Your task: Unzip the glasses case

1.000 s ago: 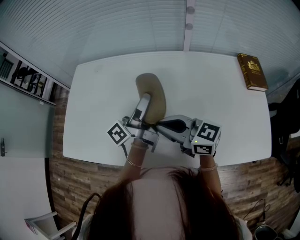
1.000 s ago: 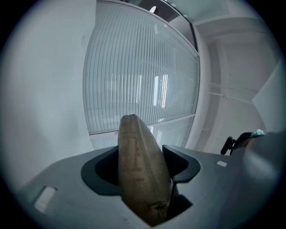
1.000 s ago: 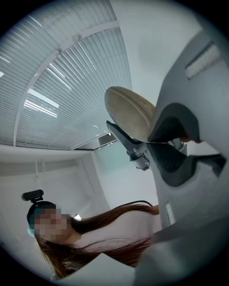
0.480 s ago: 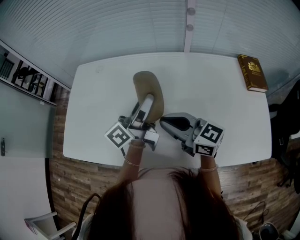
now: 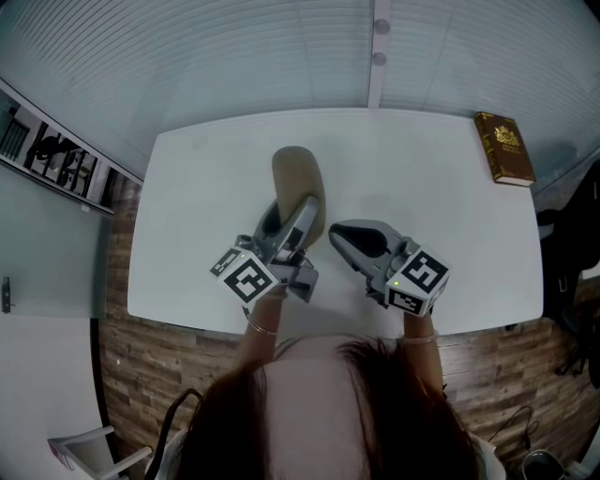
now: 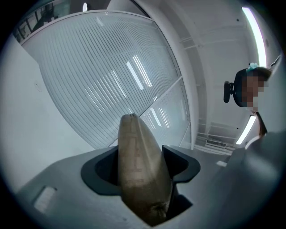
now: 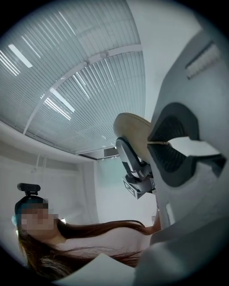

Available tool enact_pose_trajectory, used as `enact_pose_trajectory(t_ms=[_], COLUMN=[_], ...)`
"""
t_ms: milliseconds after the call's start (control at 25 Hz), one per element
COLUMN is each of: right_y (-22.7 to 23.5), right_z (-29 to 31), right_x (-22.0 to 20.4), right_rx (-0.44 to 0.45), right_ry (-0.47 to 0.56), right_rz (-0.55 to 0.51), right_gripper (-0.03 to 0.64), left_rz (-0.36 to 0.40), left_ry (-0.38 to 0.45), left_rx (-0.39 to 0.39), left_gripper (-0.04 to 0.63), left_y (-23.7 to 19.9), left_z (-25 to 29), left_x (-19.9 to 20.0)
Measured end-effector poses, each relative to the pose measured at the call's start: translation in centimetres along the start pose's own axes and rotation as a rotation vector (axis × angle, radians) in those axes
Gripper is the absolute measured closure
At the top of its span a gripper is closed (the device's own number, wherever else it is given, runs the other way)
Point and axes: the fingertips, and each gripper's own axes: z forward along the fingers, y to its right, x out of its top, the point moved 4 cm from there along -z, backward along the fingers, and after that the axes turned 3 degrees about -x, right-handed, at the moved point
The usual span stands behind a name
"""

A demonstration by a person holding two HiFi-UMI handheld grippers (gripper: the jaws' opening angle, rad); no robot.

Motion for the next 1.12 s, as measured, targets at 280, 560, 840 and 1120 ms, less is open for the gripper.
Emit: enact_pose_trajectory(t_ms=[280, 560, 840, 1120], right_y=[1.0, 2.6, 4.1, 5.2], right_z=[-0.1, -0.6, -1.4, -2.2], right_x=[0.2, 0.4, 0.1, 0.3], right_rx=[-0.067, -0.169, -0.258, -0.318], right_ry=[0.01, 0.019, -0.01, -0.009], right_rz=[-0.057, -0.068, -0.074, -0.074], right_gripper=[0.607, 0.614, 0.614, 0.614], left_rz=[0.108, 0.218, 0.373, 0.478], left_ry=[-0.039, -0.069, -0.124, -0.146], left_rx=[0.034, 0.064, 0.133, 0.183], left_gripper=[0.304, 0.304, 0.304, 0.304], left_y=[0.0, 0.1, -0.2, -0.3], left_z=[-0.3, -0.3, -0.5, -0.8], left_x=[-0.2, -0.4, -0.9, -1.1])
